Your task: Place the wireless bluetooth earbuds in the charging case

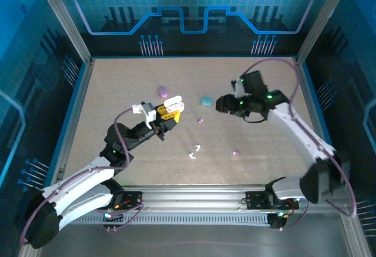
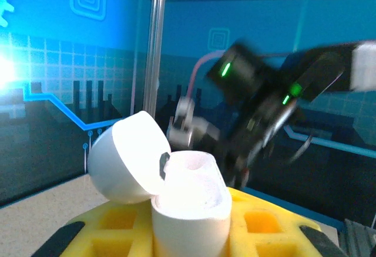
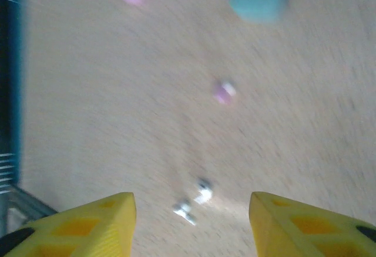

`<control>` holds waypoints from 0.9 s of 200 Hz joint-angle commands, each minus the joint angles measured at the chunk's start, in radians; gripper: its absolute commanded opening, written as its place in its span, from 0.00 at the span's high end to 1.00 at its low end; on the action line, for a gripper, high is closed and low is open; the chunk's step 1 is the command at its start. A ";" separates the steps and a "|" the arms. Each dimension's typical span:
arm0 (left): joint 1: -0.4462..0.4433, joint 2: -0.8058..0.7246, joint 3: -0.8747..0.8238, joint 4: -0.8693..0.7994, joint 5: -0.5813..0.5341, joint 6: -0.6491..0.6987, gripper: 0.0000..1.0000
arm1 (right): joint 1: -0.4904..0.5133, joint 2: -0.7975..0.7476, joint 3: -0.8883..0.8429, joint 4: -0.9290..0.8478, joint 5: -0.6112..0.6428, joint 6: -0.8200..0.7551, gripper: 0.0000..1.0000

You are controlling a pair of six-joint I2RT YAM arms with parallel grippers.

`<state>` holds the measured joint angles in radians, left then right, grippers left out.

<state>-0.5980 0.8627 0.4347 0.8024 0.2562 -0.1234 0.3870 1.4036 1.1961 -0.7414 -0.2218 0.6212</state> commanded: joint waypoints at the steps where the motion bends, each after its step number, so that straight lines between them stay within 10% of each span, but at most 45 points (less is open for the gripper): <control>1: -0.005 -0.050 -0.010 -0.044 -0.027 0.026 0.79 | 0.069 0.052 -0.028 -0.119 0.121 0.130 0.46; 76: -0.005 -0.132 -0.031 -0.083 -0.040 0.044 0.79 | 0.321 0.426 0.140 -0.145 0.225 0.272 0.49; 180: -0.003 -0.213 -0.031 -0.161 -0.050 0.080 0.79 | 0.386 0.661 0.309 -0.202 0.180 0.267 0.51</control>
<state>-0.5980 0.6655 0.4141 0.6449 0.2207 -0.0685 0.7540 2.0369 1.4715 -0.8715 -0.0525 0.8722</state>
